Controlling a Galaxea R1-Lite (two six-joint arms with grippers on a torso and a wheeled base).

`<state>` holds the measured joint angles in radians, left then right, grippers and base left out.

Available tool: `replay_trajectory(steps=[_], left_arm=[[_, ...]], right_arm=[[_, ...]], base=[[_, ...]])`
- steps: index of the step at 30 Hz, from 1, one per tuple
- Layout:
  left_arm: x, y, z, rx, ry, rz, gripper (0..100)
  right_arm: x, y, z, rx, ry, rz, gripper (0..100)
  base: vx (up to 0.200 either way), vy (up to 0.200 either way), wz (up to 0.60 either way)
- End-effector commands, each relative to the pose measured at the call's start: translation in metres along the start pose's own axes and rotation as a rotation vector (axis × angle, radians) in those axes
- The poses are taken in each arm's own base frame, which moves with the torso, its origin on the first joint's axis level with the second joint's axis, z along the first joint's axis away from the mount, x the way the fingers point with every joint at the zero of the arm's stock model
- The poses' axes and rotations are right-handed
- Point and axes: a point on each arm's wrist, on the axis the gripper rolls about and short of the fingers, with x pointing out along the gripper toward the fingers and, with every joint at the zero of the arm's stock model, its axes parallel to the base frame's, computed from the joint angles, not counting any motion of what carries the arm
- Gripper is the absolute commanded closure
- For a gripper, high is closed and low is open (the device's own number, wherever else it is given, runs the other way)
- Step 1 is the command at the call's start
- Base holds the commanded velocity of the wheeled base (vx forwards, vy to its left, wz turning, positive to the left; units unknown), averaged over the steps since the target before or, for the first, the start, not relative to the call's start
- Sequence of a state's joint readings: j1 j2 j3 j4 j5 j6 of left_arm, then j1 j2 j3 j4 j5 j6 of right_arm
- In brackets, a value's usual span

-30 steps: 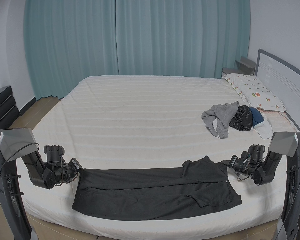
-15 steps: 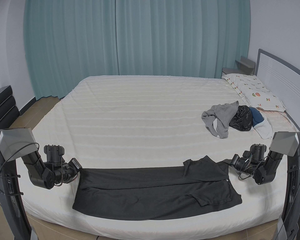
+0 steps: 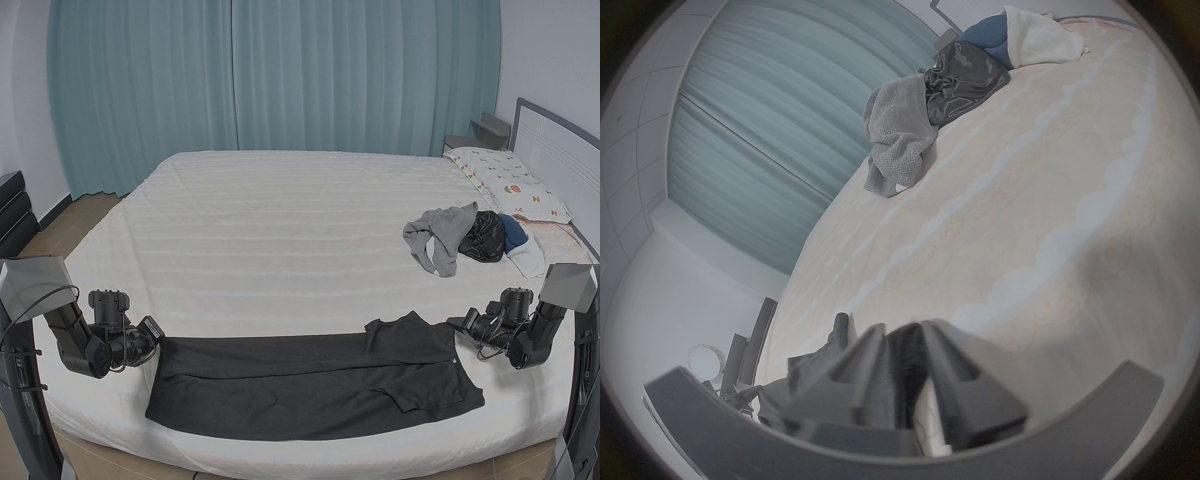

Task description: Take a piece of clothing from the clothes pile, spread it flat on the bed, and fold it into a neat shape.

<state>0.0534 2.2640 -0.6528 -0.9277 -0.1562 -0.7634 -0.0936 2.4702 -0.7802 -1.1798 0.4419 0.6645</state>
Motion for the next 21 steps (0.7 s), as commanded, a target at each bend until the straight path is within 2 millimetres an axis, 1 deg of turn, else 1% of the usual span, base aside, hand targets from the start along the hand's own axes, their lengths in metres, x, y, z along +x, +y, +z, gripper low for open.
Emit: replay_trajectory(steps=[1,4,7,8,9,10,11,12,13,15,17,21], left_arm=[[0.001,0.0,-0.001,0.0,0.002,0.001,0],[0.001,0.0,-0.001,0.0,0.004,0.002,0],[-0.001,0.001,0.001,-0.002,-0.003,0.001,0],[-0.001,0.001,0.001,-0.002,-0.003,0.001,0],[-0.003,0.001,0.001,-0.007,-0.003,0.001,0],[-0.008,0.0,0.001,-0.018,-0.004,0.0,0],[-0.012,-0.001,0.001,-0.028,-0.006,-0.005,0],[-0.021,-0.004,0.002,-0.045,-0.003,-0.022,0],[-0.024,-0.005,0.002,-0.049,-0.004,-0.025,0],[-0.027,-0.005,0.001,-0.052,0.0,-0.03,0],[-0.035,-0.004,-0.004,-0.051,0.017,-0.025,0],[-0.046,-0.002,-0.01,-0.048,0.032,-0.014,0]], right_arm=[[0.0,0.0,-0.003,0.001,0.011,0.0,0],[-0.003,0.004,-0.001,-0.003,0.006,0.007,0],[-0.011,0.012,0.004,-0.01,-0.01,0.019,0],[-0.011,0.012,0.004,-0.01,-0.01,0.019,0],[-0.018,0.017,0.008,-0.012,-0.02,0.029,0],[-0.029,0.026,0.011,-0.015,-0.028,0.044,0],[-0.035,0.032,0.009,-0.005,-0.018,0.054,0],[-0.047,0.038,0.003,0.008,0.017,0.077,0],[-0.05,0.04,0.0,0.008,0.034,0.084,0],[-0.054,0.042,-0.004,0.007,0.053,0.089,0],[-0.059,0.041,-0.01,0.012,0.074,0.084,0],[-0.062,0.038,-0.015,0.008,0.092,0.066,0]], base=[[0.0,0.0,0.0],[0.0,0.0,0.0],[0.0,0.0,0.0],[0.0,0.0,0.0],[0.0,0.0,0.0],[0.0,0.0,0.0],[0.0,0.0,0.0],[0.0,0.0,0.0],[0.0,0.0,0.0],[0.0,0.0,0.0],[0.0,0.0,0.0],[0.0,0.0,0.0]])
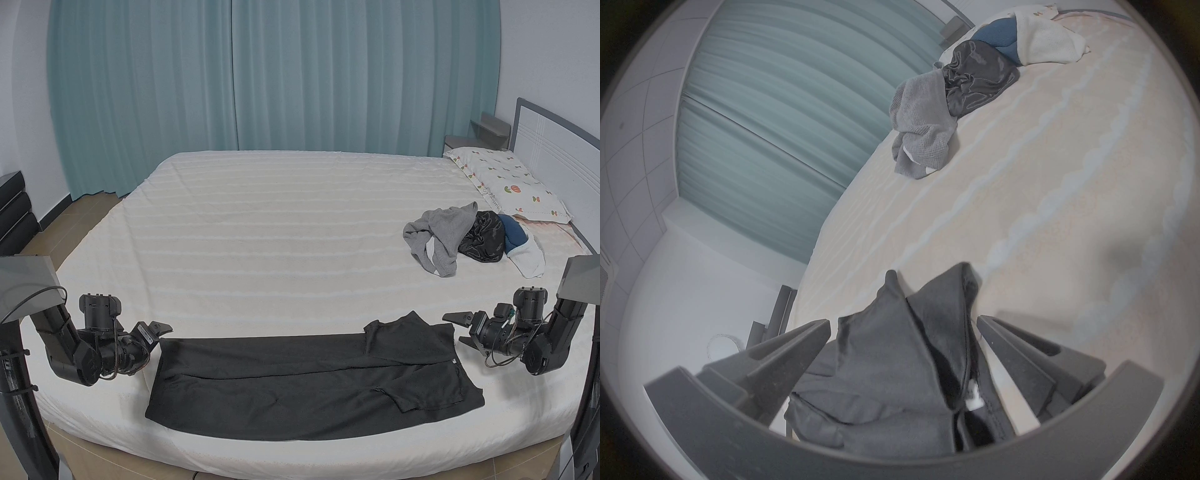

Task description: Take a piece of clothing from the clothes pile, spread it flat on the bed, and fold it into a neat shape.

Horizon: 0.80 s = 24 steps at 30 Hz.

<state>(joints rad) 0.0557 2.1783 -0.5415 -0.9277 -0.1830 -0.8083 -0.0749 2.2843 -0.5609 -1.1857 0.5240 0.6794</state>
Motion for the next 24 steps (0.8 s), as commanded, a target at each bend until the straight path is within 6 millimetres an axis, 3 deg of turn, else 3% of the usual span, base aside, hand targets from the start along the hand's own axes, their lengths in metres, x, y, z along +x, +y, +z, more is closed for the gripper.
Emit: replay_trajectory(steps=[1,21,22,24], left_arm=[[-0.019,-0.003,-0.004,0.001,0.0,-0.012,0],[-0.021,-0.003,-0.008,0.005,0.012,-0.008,0],[-0.021,-0.003,-0.008,0.005,0.012,-0.008,0],[-0.021,-0.003,-0.008,0.005,0.012,-0.008,0]], right_arm=[[-0.011,0.007,-0.005,-0.011,0.017,0.001,0],[-0.008,0.005,-0.029,-0.039,0.109,-0.027,0],[-0.008,0.004,-0.03,-0.037,0.112,-0.029,100],[-0.008,0.004,-0.03,-0.035,0.116,-0.034,100]], base=[[0.0,0.0,0.0],[0.0,0.0,0.0],[0.0,0.0,0.0],[0.0,0.0,0.0]])
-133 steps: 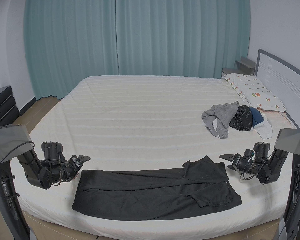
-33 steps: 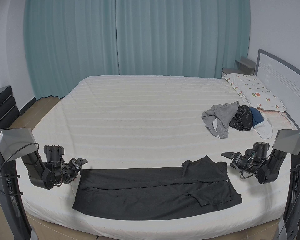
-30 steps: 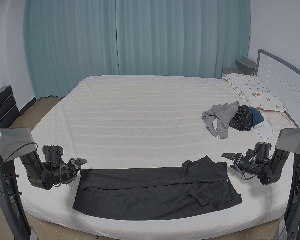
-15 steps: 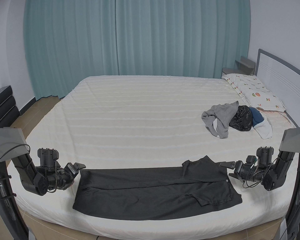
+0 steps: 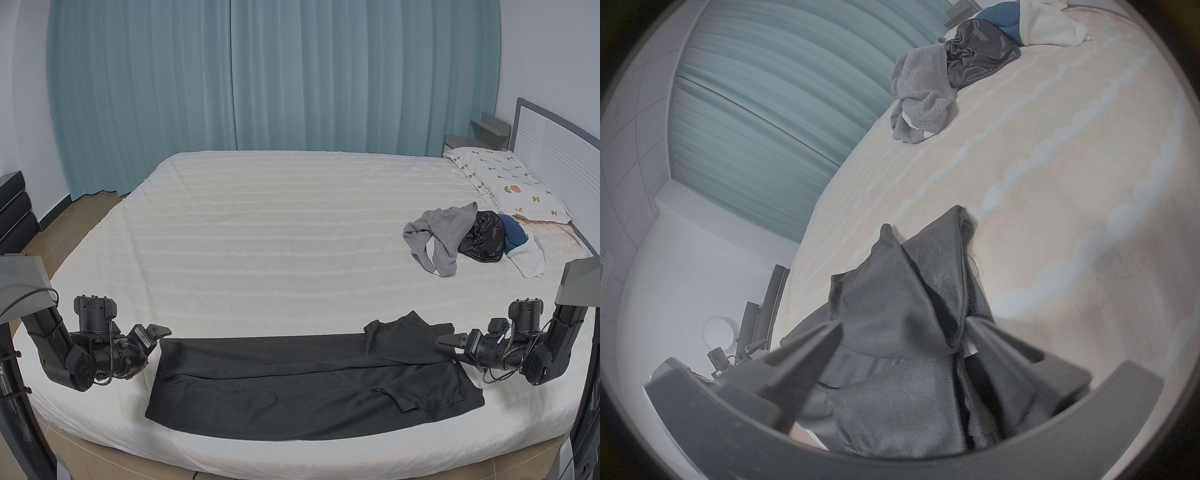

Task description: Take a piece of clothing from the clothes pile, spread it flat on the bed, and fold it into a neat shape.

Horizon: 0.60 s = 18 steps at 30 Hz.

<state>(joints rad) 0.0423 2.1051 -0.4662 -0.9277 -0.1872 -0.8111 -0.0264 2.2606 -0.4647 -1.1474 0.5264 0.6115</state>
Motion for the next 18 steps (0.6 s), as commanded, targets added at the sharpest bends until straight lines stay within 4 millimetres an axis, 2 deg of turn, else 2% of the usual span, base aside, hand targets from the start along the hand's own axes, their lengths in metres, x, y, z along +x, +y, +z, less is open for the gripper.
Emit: replay_trajectory(steps=[1,9,18], left_arm=[[0.0,0.0,0.0,-0.001,0.0,0.001,0],[0.001,0.0,-0.007,0.011,0.023,0.005,0],[0.002,-0.006,-0.026,0.046,0.087,0.009,0]], right_arm=[[0.0,0.0,-0.001,-0.001,0.004,-0.005,100],[-0.003,-0.001,0.001,0.002,-0.005,-0.013,100],[-0.004,0.0,0.002,0.002,-0.011,-0.016,100]], base=[[0.0,0.0,0.0],[0.0,0.0,0.0],[0.0,0.0,0.0]])
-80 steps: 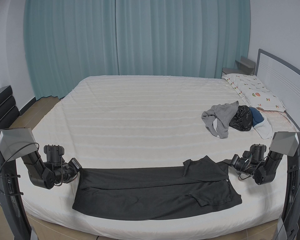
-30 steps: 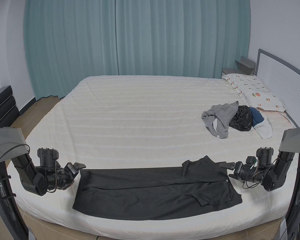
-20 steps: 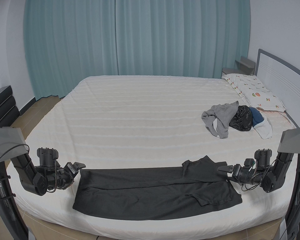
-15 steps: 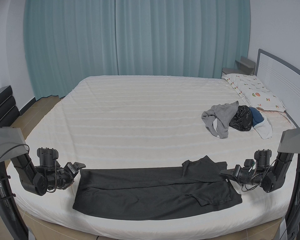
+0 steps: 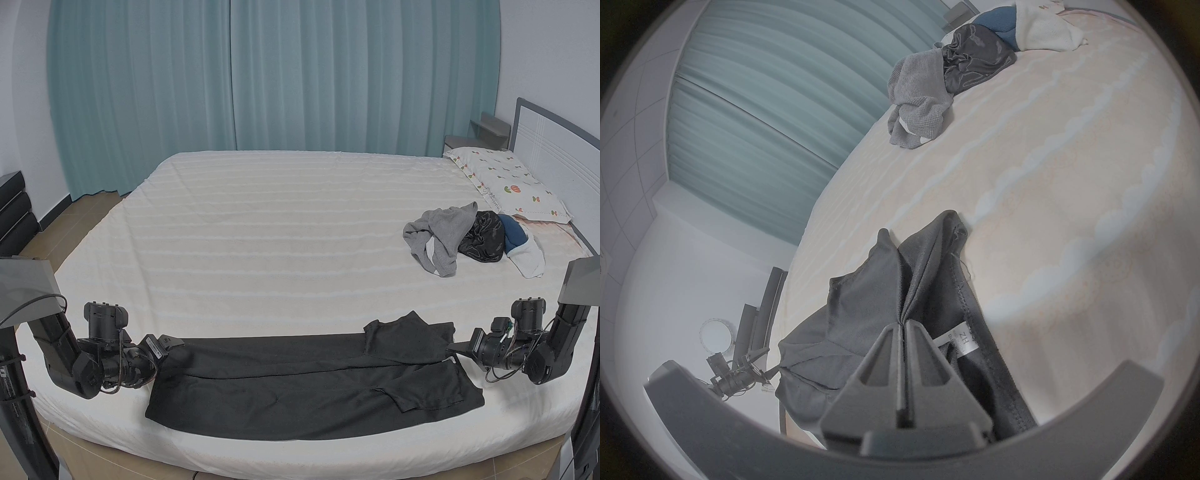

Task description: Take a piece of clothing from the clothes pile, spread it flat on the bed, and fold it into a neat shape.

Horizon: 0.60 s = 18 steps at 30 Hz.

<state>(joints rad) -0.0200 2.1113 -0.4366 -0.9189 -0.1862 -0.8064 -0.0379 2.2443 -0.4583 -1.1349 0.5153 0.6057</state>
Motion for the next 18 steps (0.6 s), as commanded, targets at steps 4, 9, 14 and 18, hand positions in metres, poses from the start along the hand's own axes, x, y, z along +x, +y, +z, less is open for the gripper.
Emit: replay_trajectory(steps=[4,9,14,18], left_arm=[[0.004,-0.0023,-0.0078,0.017,0.026,0.001,0],[0.0071,-0.0001,-0.009,0.015,0.03,0.012,100],[0.0042,-0.0008,-0.0088,0.015,0.026,0.014,100],[0.001,-0.0022,-0.0058,0.014,0.011,0.008,100]], right_arm=[[0.0006,0.0001,0.0001,-0.001,0.0,0.001,100],[0.0015,-0.0006,-0.0009,0.001,0.005,-0.001,100],[0.0008,0.0004,-0.0002,0.0,0.001,0.002,100],[0.0006,0.0017,0.0023,-0.002,-0.008,0.007,100]], base=[[0.0,0.0,0.0],[0.0,0.0,0.0],[0.0,0.0,0.0],[0.0,0.0,0.0]])
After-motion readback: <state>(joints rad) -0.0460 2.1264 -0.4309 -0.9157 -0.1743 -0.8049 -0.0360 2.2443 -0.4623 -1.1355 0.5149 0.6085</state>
